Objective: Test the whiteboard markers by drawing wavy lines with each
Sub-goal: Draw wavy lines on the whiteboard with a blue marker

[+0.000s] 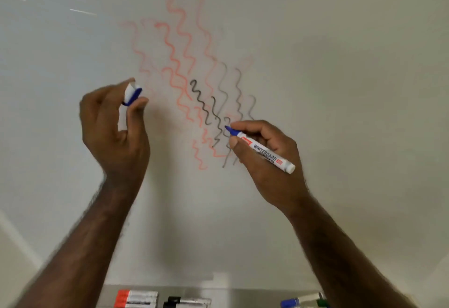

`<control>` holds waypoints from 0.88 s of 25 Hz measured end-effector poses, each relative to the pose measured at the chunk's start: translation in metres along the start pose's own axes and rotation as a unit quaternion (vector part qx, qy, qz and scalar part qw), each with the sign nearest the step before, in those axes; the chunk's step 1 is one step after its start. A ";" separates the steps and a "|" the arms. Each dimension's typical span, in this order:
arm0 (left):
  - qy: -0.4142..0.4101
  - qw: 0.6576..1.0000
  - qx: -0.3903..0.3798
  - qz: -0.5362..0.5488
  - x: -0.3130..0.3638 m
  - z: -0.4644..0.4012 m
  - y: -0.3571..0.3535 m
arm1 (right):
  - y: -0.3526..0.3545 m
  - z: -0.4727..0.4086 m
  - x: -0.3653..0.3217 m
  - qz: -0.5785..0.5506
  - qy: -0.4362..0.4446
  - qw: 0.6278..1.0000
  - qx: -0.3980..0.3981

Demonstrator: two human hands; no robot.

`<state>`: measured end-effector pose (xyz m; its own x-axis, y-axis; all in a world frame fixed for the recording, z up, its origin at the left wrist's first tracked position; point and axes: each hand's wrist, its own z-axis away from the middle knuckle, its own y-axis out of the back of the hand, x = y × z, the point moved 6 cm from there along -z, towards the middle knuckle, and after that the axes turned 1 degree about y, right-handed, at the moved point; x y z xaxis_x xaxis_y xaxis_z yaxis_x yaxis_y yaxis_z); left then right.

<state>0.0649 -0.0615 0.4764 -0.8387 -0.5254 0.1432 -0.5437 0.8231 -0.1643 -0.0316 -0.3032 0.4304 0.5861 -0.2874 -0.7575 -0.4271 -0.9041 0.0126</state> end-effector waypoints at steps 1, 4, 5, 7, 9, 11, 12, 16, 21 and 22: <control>-0.011 1.000 0.023 0.001 -0.009 -0.012 -0.003 | -0.005 -0.010 -0.011 0.006 0.023 1.000 0.011; -0.002 0.999 0.049 -0.004 -0.040 -0.029 -0.017 | -0.015 -0.037 -0.033 0.044 0.075 0.995 0.042; 0.007 0.999 0.045 -0.012 -0.048 -0.027 -0.022 | -0.018 -0.044 -0.037 0.066 0.092 0.992 0.051; 0.009 0.999 0.029 -0.020 -0.058 -0.018 -0.033 | -0.022 -0.055 -0.044 0.115 0.128 0.982 0.071; 0.007 1.000 0.021 -0.014 -0.063 -0.013 -0.039 | -0.025 -0.063 -0.051 0.158 0.165 0.969 0.092; 0.009 1.000 0.027 -0.008 -0.066 -0.012 -0.041 | -0.027 -0.069 -0.057 0.194 0.197 0.955 0.108; 0.009 1.000 0.028 -0.010 -0.066 -0.012 -0.042 | -0.028 -0.073 -0.059 0.206 0.208 0.949 0.116; 0.002 1.000 0.022 -0.018 -0.067 -0.011 -0.043 | -0.033 -0.087 -0.065 0.236 0.247 0.927 0.158; -0.001 1.000 0.021 -0.023 -0.069 -0.010 -0.042 | -0.034 -0.090 -0.068 0.234 0.279 0.906 0.217; -0.001 1.000 0.020 -0.023 -0.069 -0.010 -0.042 | -0.033 -0.087 -0.066 0.229 0.276 0.904 0.233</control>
<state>0.1463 -0.0577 0.4832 -0.8130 -0.5629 0.1488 -0.5822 0.7889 -0.1965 0.0038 -0.2818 0.5364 0.4730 -0.8287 -0.2991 -0.8806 -0.4551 -0.1319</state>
